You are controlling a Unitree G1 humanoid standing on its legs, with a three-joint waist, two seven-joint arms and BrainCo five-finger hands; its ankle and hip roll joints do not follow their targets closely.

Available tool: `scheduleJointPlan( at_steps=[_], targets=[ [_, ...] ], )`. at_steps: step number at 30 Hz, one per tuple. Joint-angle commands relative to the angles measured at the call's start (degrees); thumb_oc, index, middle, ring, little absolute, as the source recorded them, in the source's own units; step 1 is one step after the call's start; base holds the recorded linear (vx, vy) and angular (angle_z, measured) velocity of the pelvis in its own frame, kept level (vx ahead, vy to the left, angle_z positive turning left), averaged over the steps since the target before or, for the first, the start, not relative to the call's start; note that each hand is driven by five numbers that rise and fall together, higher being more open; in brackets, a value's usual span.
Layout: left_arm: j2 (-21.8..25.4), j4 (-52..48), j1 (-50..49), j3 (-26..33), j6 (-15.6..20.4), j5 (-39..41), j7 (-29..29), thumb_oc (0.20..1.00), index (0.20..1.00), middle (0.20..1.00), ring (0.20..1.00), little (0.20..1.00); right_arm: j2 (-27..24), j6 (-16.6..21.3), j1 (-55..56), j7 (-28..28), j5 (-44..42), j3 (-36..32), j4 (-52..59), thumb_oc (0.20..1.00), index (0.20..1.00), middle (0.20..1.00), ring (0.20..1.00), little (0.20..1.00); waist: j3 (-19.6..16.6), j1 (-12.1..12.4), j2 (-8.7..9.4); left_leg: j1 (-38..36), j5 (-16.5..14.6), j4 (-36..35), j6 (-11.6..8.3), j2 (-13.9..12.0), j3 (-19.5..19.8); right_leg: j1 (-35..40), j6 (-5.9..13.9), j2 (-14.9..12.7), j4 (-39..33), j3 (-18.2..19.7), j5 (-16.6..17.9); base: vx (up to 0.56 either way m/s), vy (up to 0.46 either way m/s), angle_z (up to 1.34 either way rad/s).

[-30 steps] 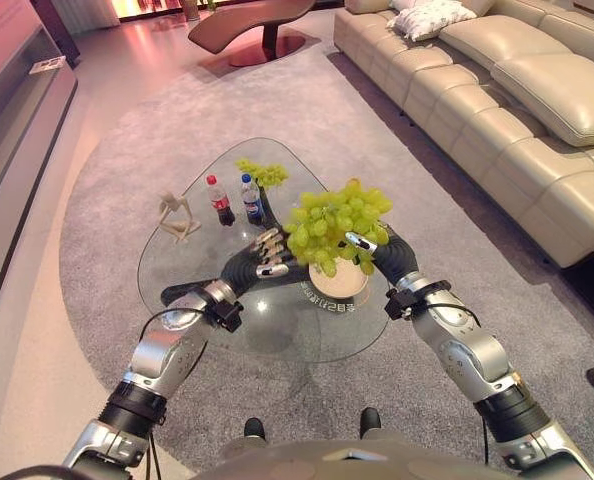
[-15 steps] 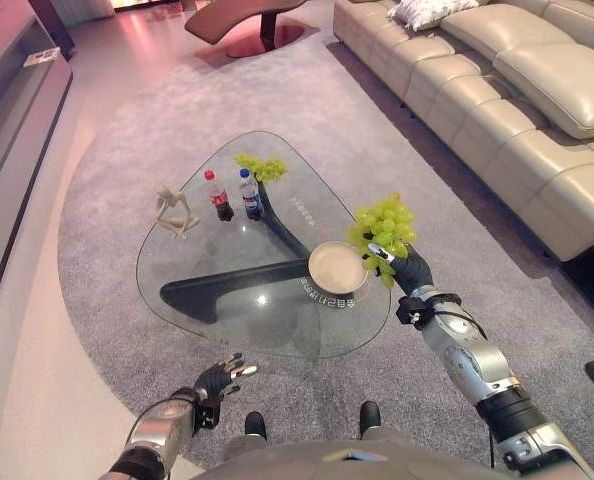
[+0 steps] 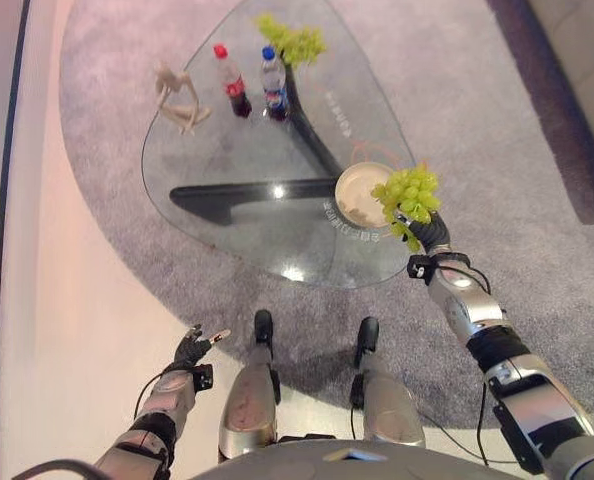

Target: Pick up fruits into the plate

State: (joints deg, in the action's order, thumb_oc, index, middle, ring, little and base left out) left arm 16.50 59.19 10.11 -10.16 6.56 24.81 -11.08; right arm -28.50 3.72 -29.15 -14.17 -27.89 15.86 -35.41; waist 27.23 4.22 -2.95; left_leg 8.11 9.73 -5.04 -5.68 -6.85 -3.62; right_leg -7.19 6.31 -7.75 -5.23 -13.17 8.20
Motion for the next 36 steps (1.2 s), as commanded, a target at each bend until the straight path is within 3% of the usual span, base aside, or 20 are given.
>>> scheduleJointPlan(
  at_steps=[1, 8, 13, 19, 23, 24, 28, 31, 32, 33, 36],
  targets=[
    [1.9, 2.7, 3.1, 0.3, 2.9, 0.0, -2.8, 1.000, 1.000, 1.000, 1.000, 1.000, -3.0, 5.0, -8.0, -1.9, 1.8, -2.8, -0.2, 0.200, 0.200, 0.200, 0.200, 0.200, 1.6, 1.2, 1.40, 4.0, -9.1, 6.0, 2.41, 6.2, 2.1, -3.6, -1.62, 0.2, 12.6, -1.3, -11.1, -0.07, 0.027, 0.11],
    [2.5, -3.5, 3.1, -2.5, 5.5, 1.6, -3.2, 1.000, 1.000, 1.000, 1.000, 1.000, -7.5, 6.7, -13.1, -3.0, 2.2, -4.1, -10.2, 0.200, 0.200, 0.200, 0.200, 0.200, 2.6, 3.2, -0.27, 14.0, -8.9, 11.3, 3.10, 8.1, 3.5, -13.4, -1.95, -0.3, 17.8, -3.0, -11.4, -0.02, -0.013, 0.15],
    [3.1, -5.8, 2.6, -4.5, 5.8, 2.2, -4.7, 1.000, 1.000, 1.000, 1.000, 1.000, -10.8, 5.4, -18.6, -3.5, 4.9, -3.3, -15.5, 0.200, 0.200, 0.200, 0.200, 0.200, 2.6, 4.6, -1.48, 18.7, -8.7, 13.1, 3.68, 9.3, 3.9, -19.0, -1.78, -1.1, 21.4, -3.9, -11.9, 0.00, -0.006, 0.13],
    [3.9, -6.2, 2.3, -3.4, 4.3, 3.5, -8.9, 1.000, 1.000, 1.000, 1.000, 1.000, -14.8, -1.0, -25.3, -3.8, 10.4, 0.6, -22.6, 0.200, 0.200, 0.200, 0.200, 0.200, 2.6, 6.1, -2.49, 23.5, -8.3, 15.5, 4.08, 9.8, 4.3, -24.1, -2.09, -1.9, 25.2, -4.4, -12.5, 0.02, -0.015, 0.14],
    [4.2, -8.1, 1.3, -3.5, 4.8, 3.4, -10.7, 1.000, 1.000, 1.000, 1.000, 1.000, -17.5, -7.5, -29.8, -6.2, 23.4, 5.7, -26.1, 0.200, 0.200, 0.200, 0.200, 0.200, 2.6, 7.0, -3.14, 26.1, -8.5, 17.4, 4.32, 10.0, 4.4, -26.6, -2.33, -2.5, 27.1, -4.8, -12.7, 0.05, -0.017, 0.10],
    [4.3, -8.6, 0.6, -3.6, 4.7, 3.5, -11.0, 1.000, 1.000, 1.000, 1.000, 1.000, -18.0, -8.6, -30.1, -6.2, 24.5, 7.2, -27.1, 0.200, 0.200, 0.200, 0.200, 0.200, 2.6, 7.2, -3.18, 25.1, -10.2, 18.0, 4.11, 10.2, 4.5, -26.0, -1.79, -2.8, 28.3, -4.2, -14.6, 0.12, -0.039, 0.08],
    [5.5, -10.3, -0.1, -4.3, 4.1, 3.6, -11.3, 1.000, 1.000, 1.000, 1.000, 1.000, -19.1, -13.0, -33.1, -6.1, 33.0, 11.5, -30.1, 0.200, 0.200, 0.200, 0.200, 0.200, 2.6, 8.0, -3.60, 26.5, -10.3, 18.9, 4.36, 10.3, 4.5, -27.1, -1.73, -3.2, 29.1, -4.5, -14.6, 0.05, -0.033, 0.10],
    [6.3, -11.0, -0.2, -4.6, 3.9, 3.6, -11.6, 1.000, 1.000, 1.000, 1.000, 1.000, -19.2, -18.8, -34.5, -2.3, 38.1, 14.6, -30.1, 0.216, 0.216, 0.216, 0.216, 0.216, 2.6, 8.2, -3.59, 27.2, -10.3, 19.3, 4.48, 10.3, 4.5, -27.8, -1.77, -3.0, 29.3, -4.5, -14.6, 0.01, -0.011, 0.01],
    [6.3, -11.2, -0.2, -4.6, 3.9, 3.8, -11.6, 1.000, 1.000, 1.000, 1.000, 1.000, -19.1, -19.7, -34.7, -1.4, 38.6, 15.2, -30.3, 0.667, 0.667, 0.667, 0.667, 0.667, 2.6, 8.2, -3.57, 27.3, -10.3, 19.3, 4.51, 10.3, 4.5, -27.9, -1.78, -3.0, 29.3, -4.5, -14.6, 0.02, -0.022, 0.05],
    [6.4, -11.5, 0.2, -4.5, 3.8, 3.9, -11.5, 1.000, 1.000, 1.000, 1.000, 1.000, -19.0, -22.5, -35.1, 1.8, 40.2, 16.5, -31.4, 1.000, 1.000, 1.000, 1.000, 1.000, 2.6, 8.3, -3.39, 27.3, -10.3, 19.2, 4.60, 10.2, 4.5, -27.8, -1.85, -2.8, 29.1, -4.5, -14.7, 0.02, -0.024, 0.06],
    [6.8, -12.4, 0.5, -4.5, 3.9, 4.0, -11.4, 1.000, 1.000, 1.000, 1.000, 1.000, -18.8, -25.0, -34.2, 6.4, 43.2, 17.7, -33.8, 1.000, 1.000, 1.000, 1.000, 1.000, 2.6, 8.5, -3.22, 27.4, -10.4, 19.3, 4.78, 10.2, 4.6, -27.7, -1.90, -2.7, 29.1, -4.6, -14.7, 0.02, -0.038, 0.03]
  ],
)
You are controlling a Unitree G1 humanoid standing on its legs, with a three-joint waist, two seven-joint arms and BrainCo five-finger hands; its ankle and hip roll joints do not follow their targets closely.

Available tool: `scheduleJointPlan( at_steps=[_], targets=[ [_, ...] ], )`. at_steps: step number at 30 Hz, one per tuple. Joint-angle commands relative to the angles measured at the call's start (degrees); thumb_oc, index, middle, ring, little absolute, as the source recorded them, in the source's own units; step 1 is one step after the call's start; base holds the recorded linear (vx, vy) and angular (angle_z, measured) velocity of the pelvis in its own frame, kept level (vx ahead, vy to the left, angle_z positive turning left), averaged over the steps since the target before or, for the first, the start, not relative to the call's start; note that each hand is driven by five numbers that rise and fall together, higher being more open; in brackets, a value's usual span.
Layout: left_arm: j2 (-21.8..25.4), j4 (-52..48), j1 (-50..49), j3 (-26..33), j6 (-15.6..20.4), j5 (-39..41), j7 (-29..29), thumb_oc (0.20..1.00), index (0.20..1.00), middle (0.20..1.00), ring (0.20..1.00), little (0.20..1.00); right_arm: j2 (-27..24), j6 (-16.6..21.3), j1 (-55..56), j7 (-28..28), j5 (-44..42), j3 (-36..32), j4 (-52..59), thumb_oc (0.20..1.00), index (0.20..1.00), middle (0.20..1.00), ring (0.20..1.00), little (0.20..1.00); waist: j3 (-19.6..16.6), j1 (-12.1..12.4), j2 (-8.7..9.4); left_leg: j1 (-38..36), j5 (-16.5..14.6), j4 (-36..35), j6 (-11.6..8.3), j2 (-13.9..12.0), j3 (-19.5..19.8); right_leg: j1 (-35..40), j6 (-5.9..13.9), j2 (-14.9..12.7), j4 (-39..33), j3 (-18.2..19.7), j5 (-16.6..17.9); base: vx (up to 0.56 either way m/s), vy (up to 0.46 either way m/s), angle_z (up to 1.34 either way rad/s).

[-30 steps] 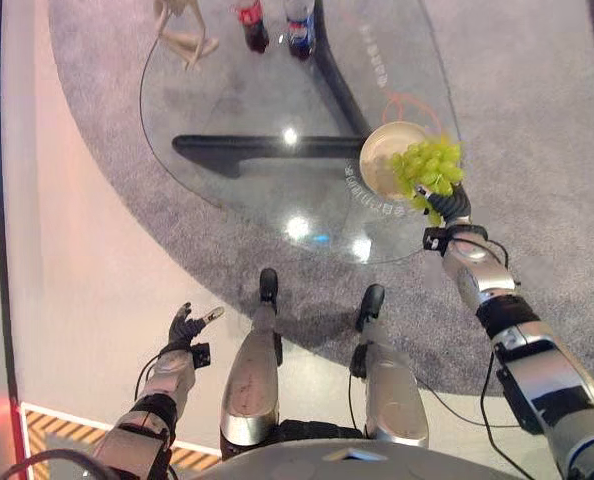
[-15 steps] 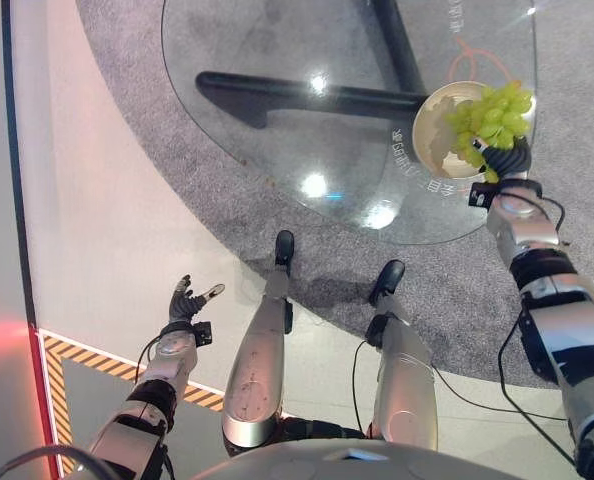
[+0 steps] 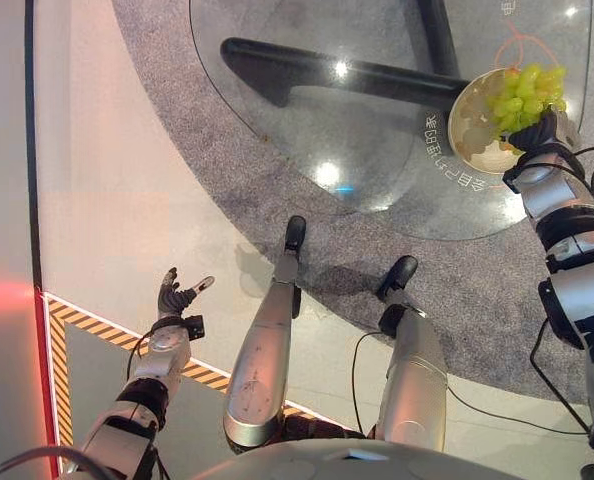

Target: Pick up fruits into the plate

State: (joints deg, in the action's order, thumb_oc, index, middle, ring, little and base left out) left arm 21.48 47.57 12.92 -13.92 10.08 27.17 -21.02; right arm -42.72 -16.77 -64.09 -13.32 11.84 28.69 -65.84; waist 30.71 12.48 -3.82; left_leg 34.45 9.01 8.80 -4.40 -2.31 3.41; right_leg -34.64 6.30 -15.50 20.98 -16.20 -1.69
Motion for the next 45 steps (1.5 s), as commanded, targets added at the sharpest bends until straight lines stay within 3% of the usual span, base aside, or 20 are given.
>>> scheduleJointPlan(
  at_steps=[1, 10, 11, 12, 13, 20, 22, 25, 28, 36, 39, 45],
  targets=[
    [1.9, -1.5, -2.2, -0.9, 0.0, 1.4, -1.5, 1.000, 1.000, 1.000, 1.000, 1.000, -4.3, -4.4, 1.3, 7.1, 5.9, 5.4, -4.7, 1.000, 1.000, 1.000, 1.000, 1.000, -0.9, 0.4, -2.43, 1.0, -9.7, 5.5, 3.63, 5.7, -2.3, -0.1, -1.89, 5.0, 2.9, -1.8, -4.8, 0.02, -0.033, 0.01],
    [3.1, -3.3, -1.8, -1.1, -2.2, 1.4, -1.8, 1.000, 1.000, 1.000, 1.000, 1.000, -3.6, -3.9, 2.3, 10.5, 17.9, 8.8, -5.1, 1.000, 1.000, 1.000, 1.000, 1.000, -0.9, 0.5, -2.26, -0.4, -9.4, 4.5, 3.66, 5.7, -2.3, 1.2, -1.55, 5.4, 1.3, -1.9, -4.1, -0.01, -0.003, 0.01],
    [3.2, -3.2, -1.0, -0.9, -2.1, 1.2, -1.6, 1.000, 1.000, 1.000, 1.000, 1.000, -3.5, -3.6, 1.9, 10.2, 20.6, 8.7, -5.1, 1.000, 1.000, 1.000, 1.000, 1.000, -0.9, 0.4, -2.29, 1.0, -7.5, 4.0, 3.96, 5.5, -2.4, 0.2, -2.07, 5.6, 0.1, -2.7, -2.0, 0.00, -0.017, 0.03],
    [3.2, -3.1, -1.6, -0.9, -2.2, 1.0, -1.5, 1.000, 1.000, 1.000, 1.000, 1.000, -3.2, -3.5, 3.0, 10.1, 22.9, 8.9, -4.9, 1.000, 1.000, 1.000, 1.000, 1.000, -0.9, 0.3, -2.07, -0.7, -9.4, 4.2, 3.66, 5.6, -2.3, 1.5, -1.47, 5.6, 0.8, -1.8, -3.8, -0.08, 0.005, 0.02],
    [3.3, -3.1, -1.0, -0.6, -2.3, 0.9, -1.5, 1.000, 1.000, 1.000, 1.000, 1.000, -3.1, -3.9, 2.9, 11.2, 26.2, 9.2, -4.7, 1.000, 1.000, 1.000, 1.000, 1.000, -0.9, 0.3, -2.01, 0.7, -7.6, 4.0, 3.98, 5.5, -2.4, 0.6, -2.00, 5.8, -0.3, -2.6, -1.8, 0.00, 0.000, 0.00],
    [2.0, -1.8, 0.2, -0.9, -3.3, -0.1, -1.9, 1.000, 1.000, 1.000, 1.000, 1.000, 0.6, -7.7, 8.9, 14.1, 34.3, 9.0, -6.1, 1.000, 1.000, 1.000, 1.000, 1.000, -0.9, -0.6, -1.67, -0.8, -7.7, 3.2, 4.06, 5.4, -2.8, 1.9, -1.87, 6.2, -1.7, -1.9, -1.4, -0.01, 0.000, 0.01],
    [1.3, -1.3, 0.7, -1.6, -3.1, -0.1, -2.5, 1.000, 1.000, 1.000, 1.000, 1.000, 2.1, -8.2, 11.7, 11.0, 33.9, 8.0, -7.3, 1.000, 1.000, 1.000, 1.000, 1.000, -0.9, -1.1, -1.95, -1.7, -7.8, 2.5, 4.15, 5.5, -2.8, 2.4, -1.75, 6.2, -2.5, -1.6, -1.1, -0.02, 0.020, 0.00],
    [0.1, -0.1, 1.0, -1.7, -2.7, -0.4, -2.8, 1.000, 1.000, 1.000, 1.000, 1.000, 4.0, -8.1, 15.1, 0.0, 29.3, 5.2, -7.2, 1.000, 1.000, 1.000, 1.000, 1.000, -0.9, -2.2, -2.11, -3.7, -7.9, 1.6, 4.06, 5.4, -3.2, 3.9, -1.37, 6.3, -3.9, -0.8, -0.5, -0.03, 0.058, 0.00],
    [-0.5, 1.6, 1.0, -0.9, -2.1, -0.7, -2.8, 1.000, 1.000, 1.000, 1.000, 1.000, 4.7, -5.1, 18.1, -9.2, 25.6, 1.9, -6.0, 1.000, 1.000, 1.000, 1.000, 1.000, -0.9, -3.4, -1.58, -6.2, -8.2, 0.9, 3.80, 5.2, -3.9, 6.2, -1.03, 6.4, -5.4, -0.1, 0.0, -0.04, 0.052, -0.01],
    [-0.8, 6.0, 1.7, 2.2, -0.4, -0.2, -2.0, 1.000, 1.000, 1.000, 1.000, 1.000, 7.0, 5.4, 27.1, -25.4, 21.0, -4.2, -1.5, 1.000, 1.000, 1.000, 1.000, 1.000, -0.9, -6.0, 1.10, -17.2, -10.0, -1.3, 3.21, 3.4, -5.7, 17.0, -0.12, 6.2, -9.2, 1.1, 0.6, -0.01, 0.034, -0.07],
    [-0.6, 6.7, 1.1, 3.4, 0.5, -0.4, -1.2, 1.000, 1.000, 1.000, 1.000, 1.000, 8.0, 8.7, 30.6, -28.6, 22.1, -5.2, 1.5, 1.000, 1.000, 1.000, 1.000, 1.000, -1.4, -6.6, 2.31, -20.5, -10.7, -2.1, 2.96, 2.7, -6.7, 20.7, 0.28, 5.9, -11.1, 1.2, 1.1, 0.02, 0.001, -0.18],
    [-1.7, 9.1, -3.2, 5.1, 0.9, -4.9, 0.7, 1.000, 1.000, 1.000, 1.000, 1.000, 12.4, 10.3, 44.0, -29.5, 19.3, -6.8, 7.4, 1.000, 1.000, 1.000, 1.000, 1.000, -7.7, -8.6, 4.38, -27.3, -10.8, -6.8, 2.01, 1.0, -7.8, 27.2, 1.40, 5.9, -16.5, 2.4, 2.4, 0.06, 0.024, -0.19]
  ],
)
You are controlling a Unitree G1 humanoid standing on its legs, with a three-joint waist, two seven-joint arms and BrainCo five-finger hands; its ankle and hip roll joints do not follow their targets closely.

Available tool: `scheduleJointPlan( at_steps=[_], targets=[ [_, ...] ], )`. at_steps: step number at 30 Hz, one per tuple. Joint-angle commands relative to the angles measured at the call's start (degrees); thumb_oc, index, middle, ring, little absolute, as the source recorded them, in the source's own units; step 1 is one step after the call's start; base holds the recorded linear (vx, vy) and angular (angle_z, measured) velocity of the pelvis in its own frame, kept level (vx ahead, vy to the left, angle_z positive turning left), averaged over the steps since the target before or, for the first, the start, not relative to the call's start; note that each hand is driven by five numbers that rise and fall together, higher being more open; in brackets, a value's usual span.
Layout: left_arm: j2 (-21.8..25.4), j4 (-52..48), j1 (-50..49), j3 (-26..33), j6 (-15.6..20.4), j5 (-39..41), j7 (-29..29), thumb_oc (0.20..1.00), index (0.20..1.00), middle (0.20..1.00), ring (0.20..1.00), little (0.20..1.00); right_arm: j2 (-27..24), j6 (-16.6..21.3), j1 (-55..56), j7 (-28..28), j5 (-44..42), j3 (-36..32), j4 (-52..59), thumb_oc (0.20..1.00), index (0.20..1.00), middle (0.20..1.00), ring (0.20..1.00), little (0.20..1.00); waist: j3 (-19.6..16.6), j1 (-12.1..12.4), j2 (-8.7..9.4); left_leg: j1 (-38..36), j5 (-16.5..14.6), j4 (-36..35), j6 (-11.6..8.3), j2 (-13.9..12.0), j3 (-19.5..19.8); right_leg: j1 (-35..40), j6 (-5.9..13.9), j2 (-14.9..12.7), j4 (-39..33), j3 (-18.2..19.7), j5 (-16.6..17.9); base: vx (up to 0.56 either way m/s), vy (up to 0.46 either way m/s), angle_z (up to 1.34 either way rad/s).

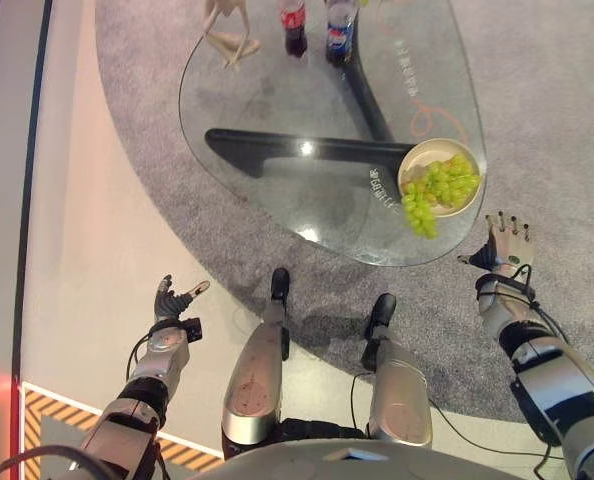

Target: Pick up fruits into the plate

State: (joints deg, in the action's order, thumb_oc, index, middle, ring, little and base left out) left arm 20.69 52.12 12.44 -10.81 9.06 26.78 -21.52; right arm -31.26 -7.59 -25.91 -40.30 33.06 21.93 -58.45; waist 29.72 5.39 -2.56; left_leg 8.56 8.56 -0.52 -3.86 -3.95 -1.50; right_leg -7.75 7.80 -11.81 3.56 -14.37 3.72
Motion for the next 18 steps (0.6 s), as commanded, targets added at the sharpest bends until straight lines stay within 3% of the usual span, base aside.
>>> scheduleJointPlan(
  at_steps=[1, 3, 6, 9, 12, 13, 18],
  targets=[
    [-1.2, 5.4, -3.5, 2.2, 1.9, -5.6, 2.2, 1.000, 1.000, 1.000, 1.000, 1.000, 1.7, 1.7, 8.0, -1.9, -2.1, -0.3, 0.0, 1.000, 1.000, 1.000, 1.000, 1.000, -7.9, -1.8, 3.42, -2.3, -10.3, 1.9, 1.39, 2.4, -3.2, 1.2, -0.02, 2.3, 0.3, 0.8, -3.0, 0.08, 0.038, -0.14],
    [-1.5, 7.3, -5.0, 2.5, 1.3, -8.4, 3.4, 1.000, 1.000, 1.000, 1.000, 1.000, 3.7, 2.4, 12.3, 0.1, -0.9, -0.8, 0.0, 1.000, 1.000, 1.000, 1.000, 1.000, -10.7, -2.9, 3.89, -4.4, -10.2, 0.7, 1.24, 1.7, -4.2, 3.0, 0.07, 2.4, -0.6, 1.0, -3.0, 0.10, 0.043, -0.15],
    [-1.7, 12.0, -5.9, 1.9, -3.1, -13.3, 7.7, 1.000, 1.000, 1.000, 1.000, 1.000, 6.1, 3.2, 17.0, 4.6, -1.4, -1.0, -1.9, 1.000, 1.000, 1.000, 1.000, 1.000, -14.7, -4.4, 4.20, -7.5, -10.3, -0.5, 0.94, 0.6, -5.8, 5.9, 0.28, 2.4, -1.8, 1.4, -3.2, 0.12, 0.034, -0.17],
    [-2.0, 16.2, -6.0, -0.4, -6.4, -22.7, 10.9, 1.000, 1.000, 1.000, 1.000, 1.000, 8.3, 5.4, 19.4, 15.7, -7.3, -0.9, -4.7, 1.000, 1.000, 1.000, 1.000, 1.000, -18.0, -5.5, 4.19, -9.8, -10.8, -0.9, 0.67, -0.2, -6.9, 8.2, 0.34, 2.4, -2.9, 1.9, -3.4, 0.11, 0.013, -0.23],
    [-1.9, 17.8, -5.8, -2.1, -9.1, -24.7, 12.9, 1.000, 1.000, 1.000, 1.000, 1.000, 10.0, 5.4, 20.3, 23.0, -13.8, -1.3, -7.0, 1.000, 1.000, 1.000, 1.000, 1.000, -20.0, -6.2, 4.08, -11.3, -11.4, -0.9, 0.66, -0.8, -7.2, 9.3, 0.20, 2.5, -3.0, 2.7, -4.0, 0.09, -0.003, -0.16],
    [-2.1, 18.7, -5.7, -2.3, -9.6, -26.3, 14.0, 1.000, 1.000, 1.000, 1.000, 1.000, 10.7, 6.3, 20.3, 26.5, -16.6, -1.8, -8.4, 1.000, 1.000, 1.000, 1.000, 1.000, -20.7, -6.6, 3.94, -12.1, -11.5, -1.1, 0.66, -1.1, -7.4, 10.0, 0.07, 2.7, -3.0, 3.1, -4.4, 0.08, -0.004, -0.21],
    [-2.5, 19.8, -6.0, -3.6, -8.8, -29.1, 15.1, 1.000, 1.000, 1.000, 1.000, 1.000, 12.0, 6.0, 20.5, 30.0, -22.2, -3.5, -11.0, 1.000, 1.000, 1.000, 1.000, 1.000, -22.2, -7.3, 3.61, -14.2, -12.1, -1.2, 0.60, -1.5, -7.6, 11.9, -0.27, 3.2, -3.2, 4.0, -5.2, 0.04, -0.003, -0.17]
  ],
)
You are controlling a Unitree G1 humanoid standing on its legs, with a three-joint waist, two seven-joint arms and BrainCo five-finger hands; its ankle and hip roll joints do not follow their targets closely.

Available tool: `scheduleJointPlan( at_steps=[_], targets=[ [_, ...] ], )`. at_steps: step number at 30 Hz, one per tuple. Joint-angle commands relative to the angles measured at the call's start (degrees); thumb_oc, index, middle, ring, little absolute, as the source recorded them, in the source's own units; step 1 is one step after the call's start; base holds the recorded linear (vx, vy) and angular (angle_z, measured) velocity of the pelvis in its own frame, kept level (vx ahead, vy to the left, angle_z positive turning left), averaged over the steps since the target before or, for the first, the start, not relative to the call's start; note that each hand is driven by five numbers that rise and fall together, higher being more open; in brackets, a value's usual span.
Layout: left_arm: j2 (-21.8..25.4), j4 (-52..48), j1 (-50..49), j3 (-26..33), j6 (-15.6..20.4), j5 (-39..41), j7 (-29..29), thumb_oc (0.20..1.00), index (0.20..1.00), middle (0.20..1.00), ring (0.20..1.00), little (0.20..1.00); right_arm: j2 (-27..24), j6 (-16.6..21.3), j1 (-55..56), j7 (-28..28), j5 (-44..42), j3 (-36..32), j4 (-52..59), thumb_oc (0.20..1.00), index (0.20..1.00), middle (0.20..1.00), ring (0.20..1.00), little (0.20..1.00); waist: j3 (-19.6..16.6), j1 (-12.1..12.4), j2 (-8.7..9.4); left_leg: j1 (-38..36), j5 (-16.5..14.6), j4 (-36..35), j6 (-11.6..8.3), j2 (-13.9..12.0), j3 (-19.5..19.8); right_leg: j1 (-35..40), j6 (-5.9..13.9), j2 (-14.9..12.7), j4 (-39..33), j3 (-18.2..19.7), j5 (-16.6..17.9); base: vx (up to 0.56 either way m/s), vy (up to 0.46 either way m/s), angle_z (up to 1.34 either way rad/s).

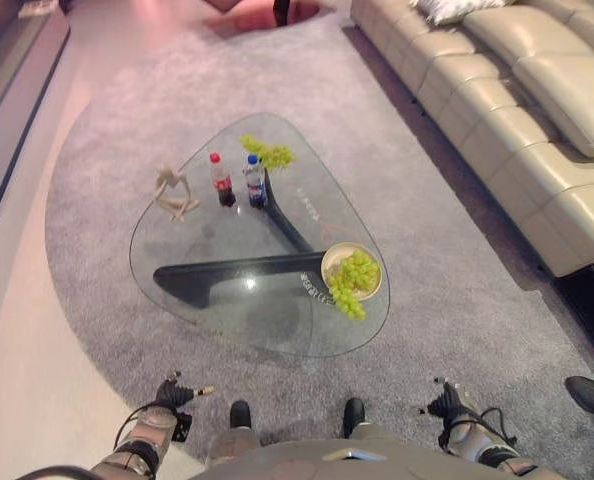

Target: Pick up fruits into the plate

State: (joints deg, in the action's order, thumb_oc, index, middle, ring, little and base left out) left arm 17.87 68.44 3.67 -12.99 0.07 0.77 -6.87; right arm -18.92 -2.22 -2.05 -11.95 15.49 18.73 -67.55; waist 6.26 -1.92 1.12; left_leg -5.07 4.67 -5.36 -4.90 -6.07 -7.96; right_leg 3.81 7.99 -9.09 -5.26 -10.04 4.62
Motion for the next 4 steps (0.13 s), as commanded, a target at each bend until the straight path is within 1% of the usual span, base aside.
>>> scheduleJointPlan(
  at_steps=[1, 4],
  targets=[
    [0.3, 3.5, 2.7, -1.5, 0.2, -3.1, 0.4, 1.000, 1.000, 1.000, 1.000, 1.000, -0.3, 0.4, -3.4, 1.7, -5.1, -0.4, -2.1, 1.000, 1.000, 1.000, 1.000, 1.000, 1.1, 0.0, -0.09, -0.6, -8.3, 3.7, 1.64, 0.6, -1.2, 0.4, -0.48, 0.5, 5.6, -0.3, -6.1, 0.04, 0.004, -0.10],
    [-0.2, 3.8, 2.5, -2.1, 0.1, -3.9, 0.2, 1.000, 1.000, 1.000, 1.000, 1.000, 0.3, -1.0, -3.4, 3.7, -5.7, -1.4, -3.6, 1.000, 1.000, 1.000, 1.000, 1.000, 0.5, -0.2, -0.36, -1.5, -8.5, 3.9, 1.63, 0.4, -1.3, 1.2, -0.64, 0.7, 5.8, 0.2, -6.6, 0.04, 0.009, -0.02]
  ],
)
